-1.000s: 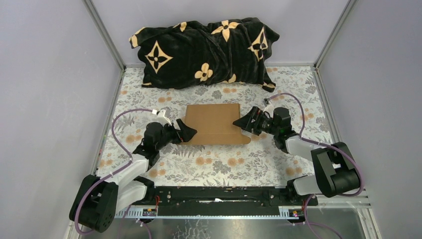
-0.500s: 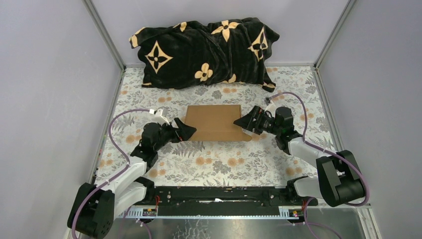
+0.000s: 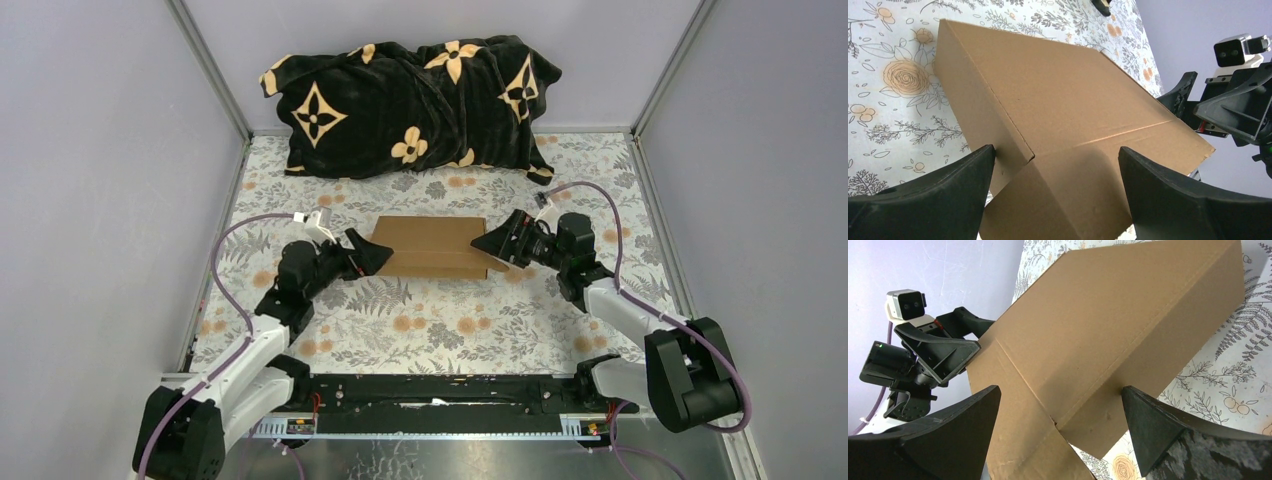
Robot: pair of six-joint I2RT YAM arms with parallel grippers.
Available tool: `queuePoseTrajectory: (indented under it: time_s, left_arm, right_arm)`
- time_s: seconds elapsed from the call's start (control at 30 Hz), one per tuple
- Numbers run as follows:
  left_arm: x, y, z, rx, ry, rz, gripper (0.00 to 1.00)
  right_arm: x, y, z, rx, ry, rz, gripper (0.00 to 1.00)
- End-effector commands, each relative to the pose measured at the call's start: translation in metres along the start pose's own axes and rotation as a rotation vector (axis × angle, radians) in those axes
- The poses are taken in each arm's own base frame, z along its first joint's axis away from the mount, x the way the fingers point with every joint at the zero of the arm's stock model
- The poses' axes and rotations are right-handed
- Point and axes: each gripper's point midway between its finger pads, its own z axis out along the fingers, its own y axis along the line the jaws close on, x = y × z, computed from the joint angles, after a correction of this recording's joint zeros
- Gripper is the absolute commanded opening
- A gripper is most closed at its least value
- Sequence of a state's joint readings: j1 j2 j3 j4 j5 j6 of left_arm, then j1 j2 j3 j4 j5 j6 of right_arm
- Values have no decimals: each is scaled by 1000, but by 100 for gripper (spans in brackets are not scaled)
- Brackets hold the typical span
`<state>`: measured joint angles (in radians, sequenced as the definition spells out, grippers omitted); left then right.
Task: Fold the paper box
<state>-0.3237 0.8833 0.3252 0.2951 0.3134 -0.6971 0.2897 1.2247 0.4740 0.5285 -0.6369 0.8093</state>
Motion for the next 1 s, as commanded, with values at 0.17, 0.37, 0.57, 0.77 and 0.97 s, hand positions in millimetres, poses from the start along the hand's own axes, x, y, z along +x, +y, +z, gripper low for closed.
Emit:
queuePoseTrajectory:
  time_s: [0.17, 0.37, 0.57, 0.77, 0.97]
  left_arm:
    - [-28, -39, -7, 76, -16, -1, 99]
    - [-32, -43, -10, 69, -6, -11, 99]
    - [-29, -45, -9, 59, 30, -45, 99]
    - [-33, -48, -10, 24, 61, -73, 99]
    - [-38, -56, -16, -5, 97, -107, 99]
  right_arm:
    - [-22, 48, -6, -100, -28, -55, 100]
    - [-25, 54, -7, -101, -27, -51, 100]
    - [-26, 60, -8, -94, -8, -19, 100]
    - [-26, 63, -8, -63, 33, 41, 100]
    - [-23, 69, -12, -47, 72, 88, 100]
